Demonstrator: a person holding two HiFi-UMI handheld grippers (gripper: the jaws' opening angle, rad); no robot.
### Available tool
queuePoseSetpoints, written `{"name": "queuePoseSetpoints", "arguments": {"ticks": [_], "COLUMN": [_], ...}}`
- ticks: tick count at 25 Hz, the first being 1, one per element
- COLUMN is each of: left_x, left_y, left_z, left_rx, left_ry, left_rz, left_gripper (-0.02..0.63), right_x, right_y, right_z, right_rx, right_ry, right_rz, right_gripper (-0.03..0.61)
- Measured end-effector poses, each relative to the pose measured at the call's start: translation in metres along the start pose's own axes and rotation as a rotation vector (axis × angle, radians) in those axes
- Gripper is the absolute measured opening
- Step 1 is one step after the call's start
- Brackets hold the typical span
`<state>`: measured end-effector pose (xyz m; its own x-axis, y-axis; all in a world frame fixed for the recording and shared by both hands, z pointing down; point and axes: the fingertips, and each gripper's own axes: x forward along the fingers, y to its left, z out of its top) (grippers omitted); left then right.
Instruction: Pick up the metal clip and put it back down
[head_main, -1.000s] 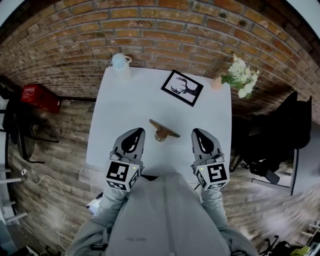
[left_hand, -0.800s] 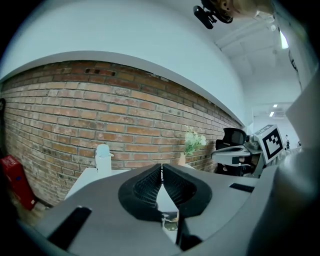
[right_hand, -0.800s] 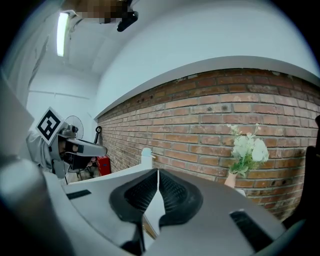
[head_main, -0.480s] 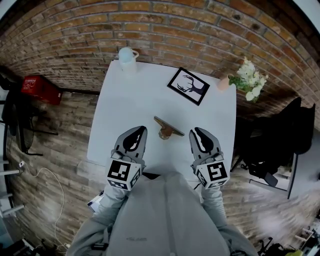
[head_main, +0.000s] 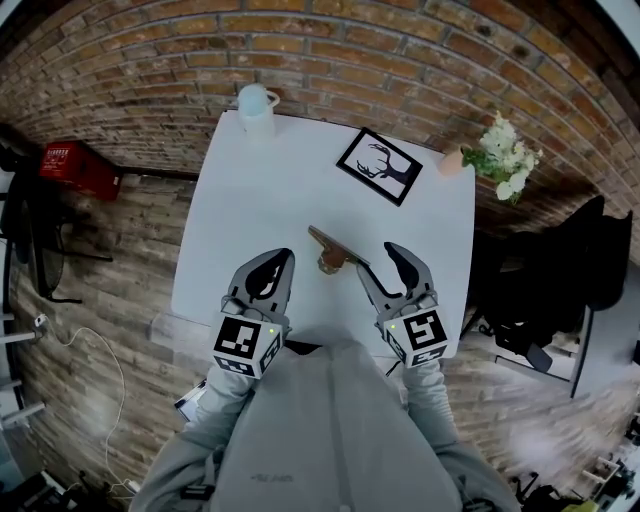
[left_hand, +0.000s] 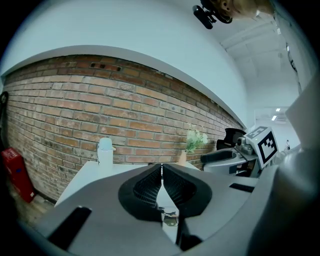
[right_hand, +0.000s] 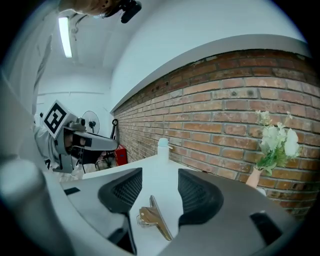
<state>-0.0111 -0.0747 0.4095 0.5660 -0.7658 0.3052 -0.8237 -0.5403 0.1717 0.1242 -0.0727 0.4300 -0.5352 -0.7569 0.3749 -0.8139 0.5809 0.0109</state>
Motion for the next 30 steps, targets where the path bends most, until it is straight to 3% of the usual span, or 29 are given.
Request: {"name": "queuePoseSetpoints", "arguments": {"ticks": [17,30], "left_x": [0.013,0.022], "left_y": [0.008,0.02], "left_z": [-0.026,-0.054], "left_rx": [-0.037,-0.067], "left_ry": [0.057,0.11], "left_rz": [-0.021,-0.021], "left_gripper": [0.032,0.032], "right_x": [0.068,0.104], "right_y": [0.04,0.046], "right_z": [-0.077,-0.148], "right_rx": [-0.153,-0.208], "right_ry": [0.248,0.415], "right_rz": [0.15,0.184], "right_gripper": [0.261,0.265]}}
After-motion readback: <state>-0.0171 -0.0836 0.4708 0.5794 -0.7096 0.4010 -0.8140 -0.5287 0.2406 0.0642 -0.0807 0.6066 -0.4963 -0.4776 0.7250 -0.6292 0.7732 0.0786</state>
